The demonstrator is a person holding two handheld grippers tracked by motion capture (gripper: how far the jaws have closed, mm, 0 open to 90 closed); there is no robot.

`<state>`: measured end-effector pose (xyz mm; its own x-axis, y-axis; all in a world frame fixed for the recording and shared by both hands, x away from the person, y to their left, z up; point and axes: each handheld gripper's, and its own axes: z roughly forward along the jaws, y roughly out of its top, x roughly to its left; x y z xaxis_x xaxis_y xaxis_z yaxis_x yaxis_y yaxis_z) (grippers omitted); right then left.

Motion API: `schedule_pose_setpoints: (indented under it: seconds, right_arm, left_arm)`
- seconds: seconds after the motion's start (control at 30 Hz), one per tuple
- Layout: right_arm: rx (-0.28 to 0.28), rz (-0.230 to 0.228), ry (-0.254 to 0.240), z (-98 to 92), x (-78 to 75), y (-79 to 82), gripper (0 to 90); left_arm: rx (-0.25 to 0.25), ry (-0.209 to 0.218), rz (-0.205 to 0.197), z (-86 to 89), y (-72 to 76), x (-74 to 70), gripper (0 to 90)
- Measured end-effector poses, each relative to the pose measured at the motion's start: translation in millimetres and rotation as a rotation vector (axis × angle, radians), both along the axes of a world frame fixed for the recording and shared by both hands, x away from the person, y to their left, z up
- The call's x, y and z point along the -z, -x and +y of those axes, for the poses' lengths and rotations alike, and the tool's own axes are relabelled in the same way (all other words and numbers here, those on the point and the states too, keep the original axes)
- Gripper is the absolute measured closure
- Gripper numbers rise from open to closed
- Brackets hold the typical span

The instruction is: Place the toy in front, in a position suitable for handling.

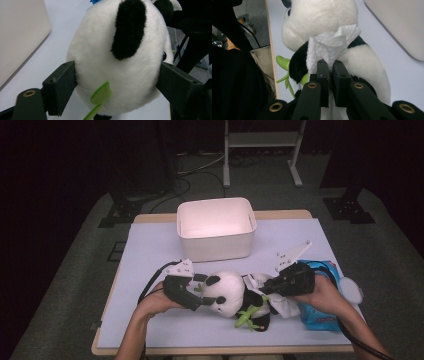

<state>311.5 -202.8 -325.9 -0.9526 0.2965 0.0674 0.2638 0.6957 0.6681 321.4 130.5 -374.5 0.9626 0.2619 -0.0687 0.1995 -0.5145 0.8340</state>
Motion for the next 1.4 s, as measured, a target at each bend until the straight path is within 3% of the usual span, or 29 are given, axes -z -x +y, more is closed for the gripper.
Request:
schedule_pose_setpoints:
  seconds: [0.1, 0.17, 0.3, 0.47, 0.83, 1.2, 1.4]
  right_arm:
    - [-0.003, -0.012, 0.002, 3.0, -3.6, 0.6, 84.1]
    - [-0.013, -0.015, -0.006, 8.0, -6.2, -0.6, 84.2]
    - [-0.039, -0.021, 0.012, 23.4, -7.3, -5.5, 84.2]
    - [-0.044, -0.008, -0.001, 35.4, -8.6, -12.9, 84.3]
    - [-0.089, 0.003, -0.091, 54.0, -22.6, -19.4, 84.3]
    - [-0.163, -0.031, -0.065, 99.2, -35.4, -19.1, 84.3]
    - [-0.166, -0.049, -0.052, 106.7, -36.2, -19.2, 84.2]
  left_arm:
    - [0.009, -0.015, -0.032, -0.8, 1.9, -2.0, 35.3]
    - [0.015, -0.011, -0.042, -1.2, 3.2, -2.4, 38.2]
    - [0.018, -0.02, -0.053, -1.8, 4.5, -4.0, 38.5]
    - [0.021, -0.019, -0.057, -2.3, 5.4, -5.0, 38.9]
    - [0.029, -0.02, -0.07, -6.7, 7.6, -7.0, 38.6]
    - [0.032, -0.011, -0.07, -6.6, 8.6, -7.6, 38.6]
    - [0.031, -0.007, -0.064, -4.6, 7.9, -6.4, 38.6]
